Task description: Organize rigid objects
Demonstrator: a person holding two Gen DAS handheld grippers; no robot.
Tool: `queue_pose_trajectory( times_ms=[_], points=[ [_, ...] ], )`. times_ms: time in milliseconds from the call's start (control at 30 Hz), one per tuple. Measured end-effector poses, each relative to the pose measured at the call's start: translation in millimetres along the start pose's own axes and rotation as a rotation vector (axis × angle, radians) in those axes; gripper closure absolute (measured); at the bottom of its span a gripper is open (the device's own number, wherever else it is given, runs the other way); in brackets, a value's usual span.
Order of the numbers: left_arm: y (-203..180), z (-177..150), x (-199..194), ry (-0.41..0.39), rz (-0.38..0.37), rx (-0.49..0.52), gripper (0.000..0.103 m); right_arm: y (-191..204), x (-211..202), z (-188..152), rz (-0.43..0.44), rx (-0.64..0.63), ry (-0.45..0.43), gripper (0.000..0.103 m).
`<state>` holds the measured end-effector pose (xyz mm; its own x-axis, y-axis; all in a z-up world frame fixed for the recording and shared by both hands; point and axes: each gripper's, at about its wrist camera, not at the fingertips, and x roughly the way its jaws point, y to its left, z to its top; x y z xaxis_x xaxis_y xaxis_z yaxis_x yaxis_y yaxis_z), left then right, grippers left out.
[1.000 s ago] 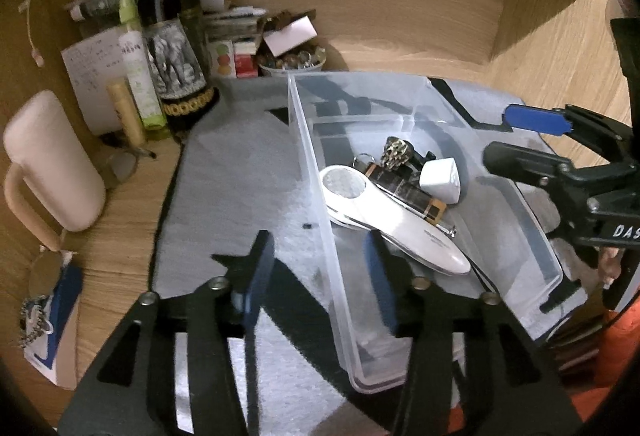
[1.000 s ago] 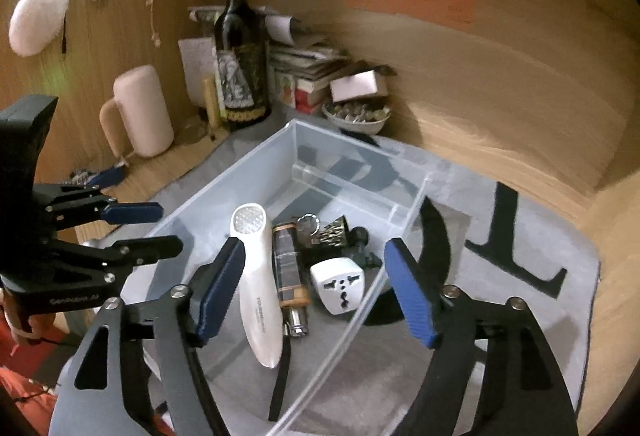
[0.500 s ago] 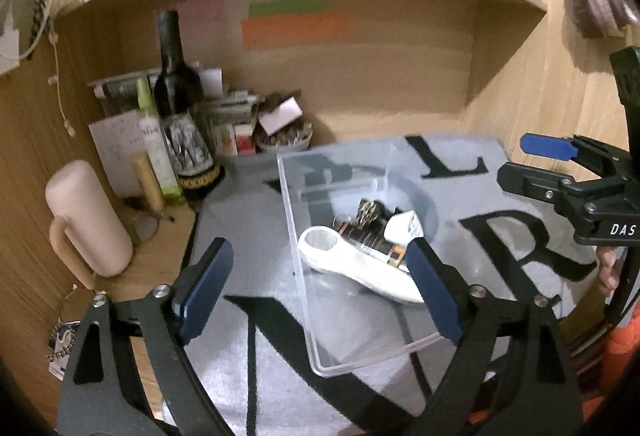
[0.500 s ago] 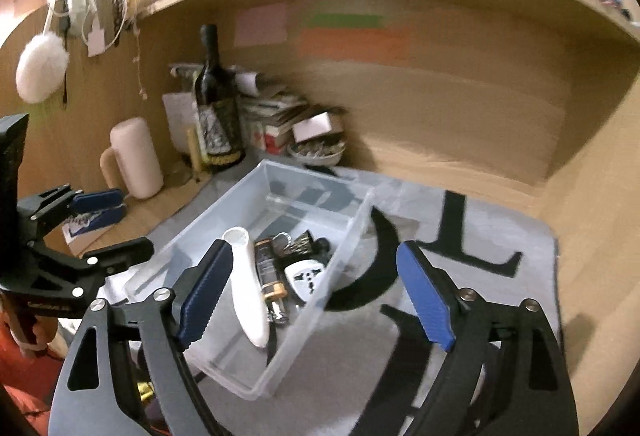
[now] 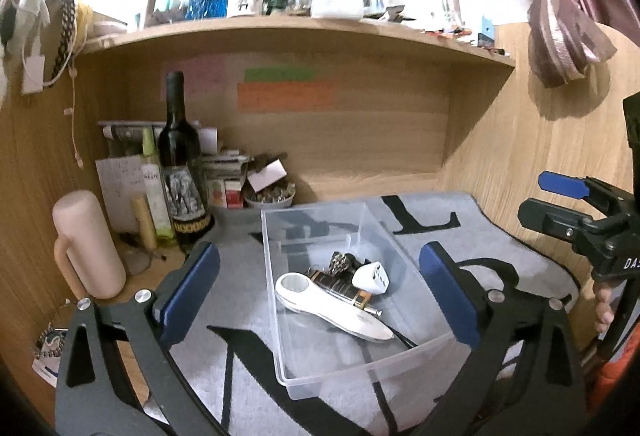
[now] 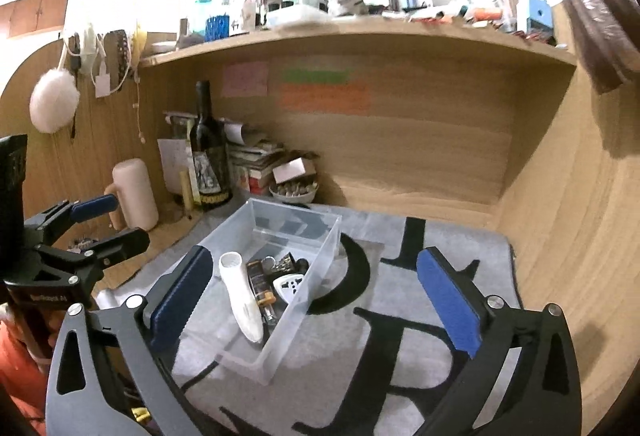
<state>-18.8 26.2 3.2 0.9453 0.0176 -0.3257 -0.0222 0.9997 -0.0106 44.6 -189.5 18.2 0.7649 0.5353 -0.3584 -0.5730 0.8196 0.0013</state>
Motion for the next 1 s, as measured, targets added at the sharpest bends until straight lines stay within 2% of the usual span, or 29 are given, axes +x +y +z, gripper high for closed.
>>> queue_pose_trajectory(
  times_ms=[267,1000],
  points=[
    [-9,-3,-4,-0.019,-0.018,0.002,0.001,0,-12,-5,-0.02,0.019,-0.037,0.0],
    [-8,-4,1,-0.007,-0.043,-0.018,0.001,1,-5,-10,-0.026,0.02,-0.011,0.0]
  ],
)
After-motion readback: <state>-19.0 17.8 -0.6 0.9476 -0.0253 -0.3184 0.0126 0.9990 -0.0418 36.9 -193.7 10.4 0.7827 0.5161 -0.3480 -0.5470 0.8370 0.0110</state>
